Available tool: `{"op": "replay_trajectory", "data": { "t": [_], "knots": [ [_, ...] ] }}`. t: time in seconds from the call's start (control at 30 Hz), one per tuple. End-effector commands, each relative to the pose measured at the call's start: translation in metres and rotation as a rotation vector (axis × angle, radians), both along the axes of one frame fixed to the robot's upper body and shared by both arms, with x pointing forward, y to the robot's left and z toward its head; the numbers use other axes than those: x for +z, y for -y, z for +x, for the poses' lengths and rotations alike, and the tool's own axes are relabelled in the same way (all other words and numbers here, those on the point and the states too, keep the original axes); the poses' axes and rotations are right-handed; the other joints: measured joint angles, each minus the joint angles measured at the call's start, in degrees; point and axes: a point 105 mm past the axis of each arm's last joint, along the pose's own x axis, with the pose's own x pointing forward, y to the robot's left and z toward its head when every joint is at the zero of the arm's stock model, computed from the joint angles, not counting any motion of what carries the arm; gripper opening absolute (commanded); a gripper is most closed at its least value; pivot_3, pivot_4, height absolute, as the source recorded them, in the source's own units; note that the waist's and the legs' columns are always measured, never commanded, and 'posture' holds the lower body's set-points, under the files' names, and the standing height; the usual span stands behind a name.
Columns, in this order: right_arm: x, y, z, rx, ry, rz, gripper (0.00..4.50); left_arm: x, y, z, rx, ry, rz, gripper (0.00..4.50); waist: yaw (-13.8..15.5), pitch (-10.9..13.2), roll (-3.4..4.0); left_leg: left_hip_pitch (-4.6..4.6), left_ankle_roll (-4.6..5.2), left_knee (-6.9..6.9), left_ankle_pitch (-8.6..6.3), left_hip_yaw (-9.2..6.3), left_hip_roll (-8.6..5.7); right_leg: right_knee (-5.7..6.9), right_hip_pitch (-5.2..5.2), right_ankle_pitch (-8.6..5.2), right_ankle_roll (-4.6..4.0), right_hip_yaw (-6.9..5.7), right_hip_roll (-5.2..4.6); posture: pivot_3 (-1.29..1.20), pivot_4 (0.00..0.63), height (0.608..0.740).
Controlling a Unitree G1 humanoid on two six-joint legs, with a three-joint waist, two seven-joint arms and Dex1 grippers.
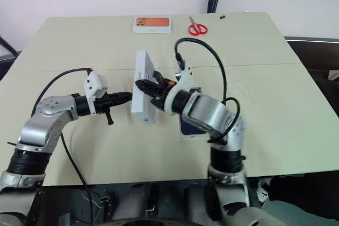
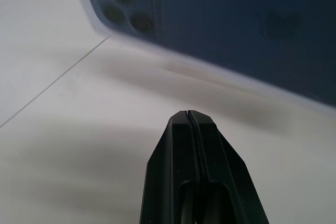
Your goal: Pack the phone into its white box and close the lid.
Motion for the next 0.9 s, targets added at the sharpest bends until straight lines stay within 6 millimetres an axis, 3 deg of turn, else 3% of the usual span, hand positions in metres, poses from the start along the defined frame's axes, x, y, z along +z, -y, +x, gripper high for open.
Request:
{"op": "replay_trajectory", "data": {
  "t": [0.03, 0.23, 0.27, 0.33, 0.5, 0.67, 0.8, 0.9],
  "knots": [
    [-0.015, 0.018, -0.006, -0.132, -0.174, -0.051, 0.08, 0.009, 0.006, -0.004, -0.016, 0.052, -0.001, 0.0, 0.32, -0.01, -0.02, 0.0, 0.0, 0.06, 0.0, -0.01, -0.04, -0.07, 0.03, 0.0, 0.0, 0.01, -0.02, 0.0, 0.15, 0.74],
    [-0.027, 0.026, -0.012, -0.172, -0.229, -0.103, 0.08, 0.001, 0.023, -0.008, -0.069, 0.031, 0.004, 0.0, 0.39, -0.02, 0.06, 0.03, -0.04, -0.08, 0.03, 0.01, -0.05, -0.07, -0.09, 0.0, -0.01, 0.05, 0.01, 0.0, 0.15, 0.74],
    [-0.033, 0.03, -0.012, -0.179, -0.237, -0.126, 0.31, -0.001, 0.029, -0.009, -0.087, 0.027, 0.004, 0.0, 0.39, -0.02, 0.07, 0.03, -0.05, -0.12, 0.03, 0.01, -0.05, -0.07, -0.1, -0.01, -0.01, 0.05, 0.01, 0.0, 0.15, 0.74],
    [-0.041, 0.035, -0.012, -0.18, -0.229, -0.159, 0.93, -0.003, 0.037, -0.01, -0.113, 0.024, 0.01, 0.0, 0.46, -0.03, 0.06, 0.03, -0.05, -0.12, 0.03, 0.01, -0.05, -0.07, -0.09, -0.01, -0.01, 0.05, 0.01, 0.0, 0.15, 0.74],
    [-0.029, 0.061, 0.01, -0.115, 0.027, -0.259, 3.53, -0.01, 0.065, -0.012, -0.191, 0.024, 0.026, 0.0, 0.63, -0.02, 0.08, 0.03, 0.0, -0.04, 0.01, 0.05, -0.06, -0.13, -0.02, -0.01, -0.01, 0.08, 0.01, 0.0, 0.15, 0.74],
    [0.004, 0.093, 0.022, 0.056, 0.297, -0.382, 3.53, -0.006, 0.082, -0.006, -0.21, 0.033, 0.011, 0.0, 0.64, 0.04, 0.18, 0.03, 0.38, -0.09, -0.2, 0.08, -0.04, -0.12, -0.04, -0.01, -0.02, 0.09, 0.06, 0.0, 0.15, 0.74],
    [0.015, 0.128, 0.029, 0.077, 0.324, -0.571, 3.53, -0.001, 0.107, -0.003, -0.261, 0.03, 0.004, 0.0, 0.92, 0.04, 0.17, -0.02, 0.45, -0.06, -0.24, 0.13, -0.02, -0.21, -0.01, -0.01, -0.02, 0.09, 0.05, 0.0, 0.15, 0.74],
    [0.019, 0.142, 0.038, 0.047, 0.356, -0.661, 3.53, 0.0, 0.128, -0.004, -0.312, 0.044, 0.025, 0.0, 0.95, 0.03, 0.16, -0.02, 0.5, -0.03, -0.27, 0.13, 0.02, -0.41, 0.14, -0.01, -0.02, 0.06, 0.06, 0.0, 0.15, 0.74]
  ]
}}
